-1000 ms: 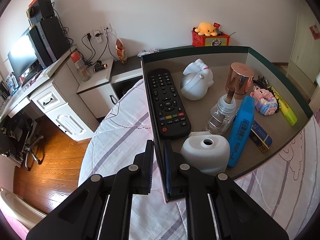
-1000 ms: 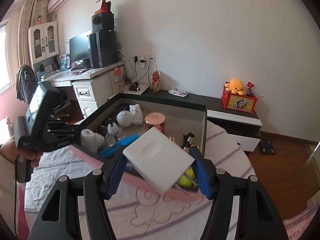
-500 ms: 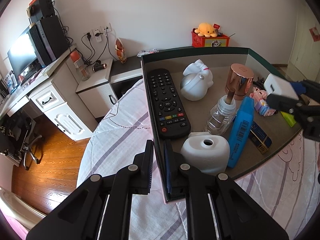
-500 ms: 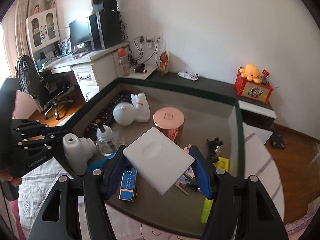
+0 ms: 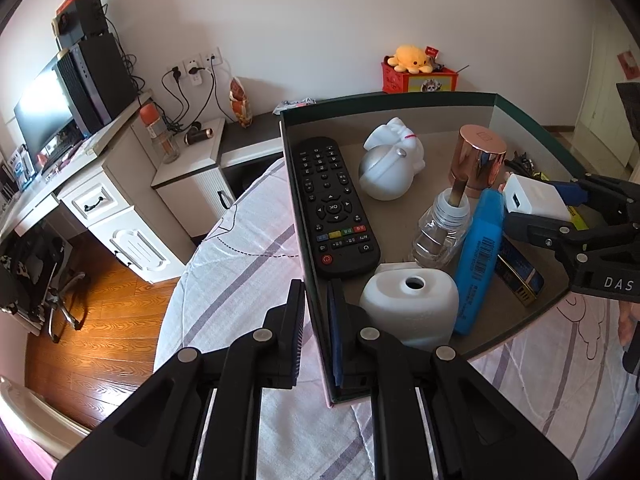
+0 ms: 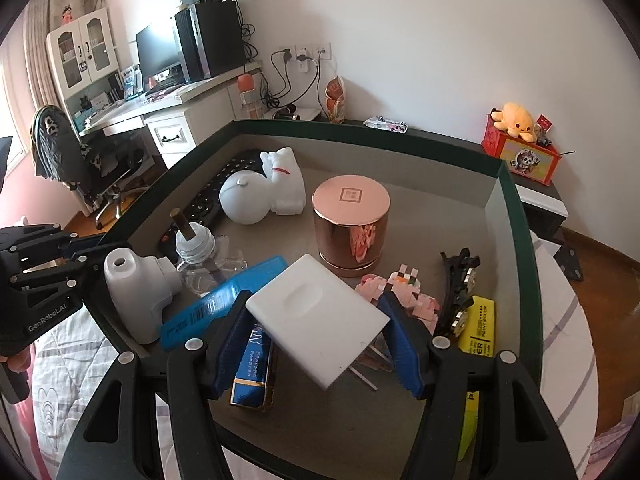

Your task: Organize rigid objects

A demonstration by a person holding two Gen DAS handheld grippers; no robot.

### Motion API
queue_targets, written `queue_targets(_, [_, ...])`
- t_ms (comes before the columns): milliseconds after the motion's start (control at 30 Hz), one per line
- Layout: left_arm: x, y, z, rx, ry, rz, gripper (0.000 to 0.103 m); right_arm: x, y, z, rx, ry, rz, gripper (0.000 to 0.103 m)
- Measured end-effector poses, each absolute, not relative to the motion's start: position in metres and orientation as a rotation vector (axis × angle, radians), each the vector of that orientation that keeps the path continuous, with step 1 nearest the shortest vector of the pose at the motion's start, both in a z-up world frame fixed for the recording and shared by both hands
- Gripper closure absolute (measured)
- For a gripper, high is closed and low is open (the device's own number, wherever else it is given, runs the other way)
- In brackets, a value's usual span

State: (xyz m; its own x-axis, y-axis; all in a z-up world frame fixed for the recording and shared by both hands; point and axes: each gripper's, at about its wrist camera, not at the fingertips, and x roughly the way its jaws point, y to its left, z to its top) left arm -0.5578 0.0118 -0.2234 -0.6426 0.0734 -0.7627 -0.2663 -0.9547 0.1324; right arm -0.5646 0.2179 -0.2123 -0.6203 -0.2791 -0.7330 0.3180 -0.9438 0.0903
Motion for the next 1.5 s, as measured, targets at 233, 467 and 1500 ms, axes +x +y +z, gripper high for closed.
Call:
queue_targets(233, [-0.557, 0.013, -0.224, -1.221, 0.347, 2.674, 0.093, -0.557, 0.219, -0.205, 1.104, 0.036, -2.575, 0.035])
queue_targets(467, [-0.551, 0.017, -0.221, -1.222, 0.371, 2.697, 0.093, -0.536, 0.229, -0.177, 1.026, 0.007, -2.658, 0.020])
queue_targets(1500, [-0.344, 0.045, -0.096, -0.640, 0.264, 2.881, 0.000, -0.338, 0.231, -0.082, 0.629, 0.105, -2.905, 0.000])
